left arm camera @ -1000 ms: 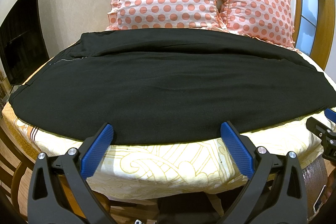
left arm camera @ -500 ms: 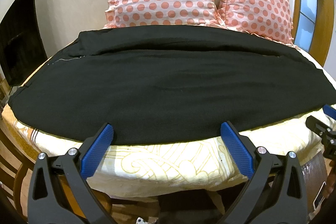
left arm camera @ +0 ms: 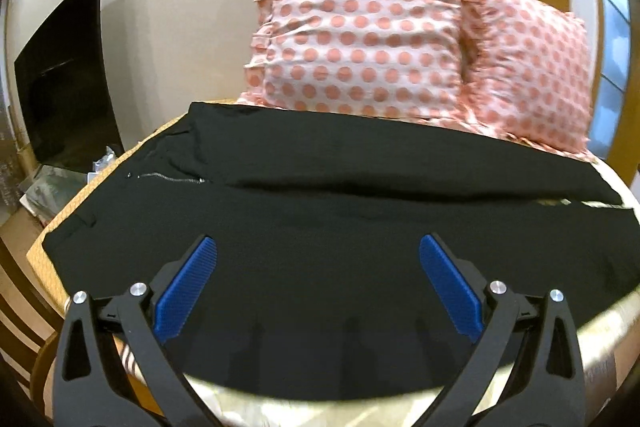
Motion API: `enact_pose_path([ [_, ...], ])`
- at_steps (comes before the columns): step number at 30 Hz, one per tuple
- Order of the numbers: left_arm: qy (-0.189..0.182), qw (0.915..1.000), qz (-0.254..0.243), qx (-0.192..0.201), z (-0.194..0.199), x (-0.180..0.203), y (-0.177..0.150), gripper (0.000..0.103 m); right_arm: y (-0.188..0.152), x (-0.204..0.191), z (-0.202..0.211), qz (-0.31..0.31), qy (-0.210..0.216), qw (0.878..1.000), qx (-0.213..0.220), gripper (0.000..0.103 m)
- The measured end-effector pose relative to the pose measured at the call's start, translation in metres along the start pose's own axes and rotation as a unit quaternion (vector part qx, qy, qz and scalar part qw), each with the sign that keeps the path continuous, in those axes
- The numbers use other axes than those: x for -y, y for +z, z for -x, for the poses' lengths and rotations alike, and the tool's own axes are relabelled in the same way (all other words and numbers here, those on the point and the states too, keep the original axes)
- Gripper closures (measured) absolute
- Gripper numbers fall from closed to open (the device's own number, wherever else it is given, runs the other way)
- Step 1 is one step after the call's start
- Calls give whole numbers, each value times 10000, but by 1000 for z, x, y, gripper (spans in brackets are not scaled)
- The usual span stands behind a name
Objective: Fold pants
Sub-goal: 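Grasp the black trousers' leg end with the right gripper and lift it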
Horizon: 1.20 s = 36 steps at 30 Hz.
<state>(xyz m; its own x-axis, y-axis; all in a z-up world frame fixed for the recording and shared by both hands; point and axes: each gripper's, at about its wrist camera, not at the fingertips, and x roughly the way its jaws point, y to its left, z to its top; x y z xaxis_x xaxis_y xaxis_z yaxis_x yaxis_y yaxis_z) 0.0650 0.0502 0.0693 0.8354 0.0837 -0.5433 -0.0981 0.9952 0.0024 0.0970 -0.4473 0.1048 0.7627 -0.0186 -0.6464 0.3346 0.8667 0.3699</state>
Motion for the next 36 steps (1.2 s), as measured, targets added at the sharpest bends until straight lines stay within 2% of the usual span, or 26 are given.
enact_pose_path([
  [2, 11, 9999, 119, -92, -14, -2, 6, 2, 39, 7, -39, -314, -420, 9985, -168, 1],
  [5, -48, 9988, 398, -273, -36, -7, 16, 2, 77, 22, -90, -776, -993, 9915, -315, 3],
  [8, 61, 9980, 535, -320, -49, -9, 15, 2, 108, 36, -140, -1223, -1458, 9805, -487, 12],
  [9, 102, 9980, 520, -339, -56, -8, 16, 2, 115, 41, -158, -1366, -1656, 9751, -564, 22],
  [10, 127, 9980, 488, -371, -61, -7, 15, 2, 120, 46, -173, -1509, -1808, 9697, -649, 27],
  [11, 126, 9981, 445, -404, -65, -6, 15, 2, 124, 49, -187, -1633, -1907, 9652, -729, 28],
  [12, 111, 9982, 411, -415, -65, -5, 13, 2, 128, 53, -199, -1772, -1974, 9610, -787, 35],
  [14, -44, 9982, 344, -493, -69, -3, 13, 2, 136, 60, -220, -1968, -2120, 9537, -819, 39],
  [15, -91, 9981, 331, -514, -69, -3, 13, 2, 140, 60, -230, -1948, -2267, 9510, -788, 44],
  [20, -266, 9955, 489, -761, -79, -8, 11, 2, 148, 55, -256, -1604, -2934, 9400, -680, 44],
  [23, -346, 9925, 731, -913, -84, -16, 10, 2, 141, 45, -261, -1156, -3362, 9318, -736, 56],
  [27, -411, 9895, 991, -972, -86, -25, 7, 2, 122, 53, -241, -1122, -3194, 9397, -488, 76],
  [30, -441, 9891, 1031, -950, -85, -26, 6, 2, 111, 61, -220, -1254, -2793, 9512, -387, 90],
  [31, -452, 9889, 1036, -960, -85, -26, 7, 2, 106, 65, -210, -1369, -2517, 9577, -277, 97],
  [36, -462, 9887, 1070, -938, -84, -27, 7, 2, 101, 69, -155, -1514, -1611, 9744, 412, 101],
])
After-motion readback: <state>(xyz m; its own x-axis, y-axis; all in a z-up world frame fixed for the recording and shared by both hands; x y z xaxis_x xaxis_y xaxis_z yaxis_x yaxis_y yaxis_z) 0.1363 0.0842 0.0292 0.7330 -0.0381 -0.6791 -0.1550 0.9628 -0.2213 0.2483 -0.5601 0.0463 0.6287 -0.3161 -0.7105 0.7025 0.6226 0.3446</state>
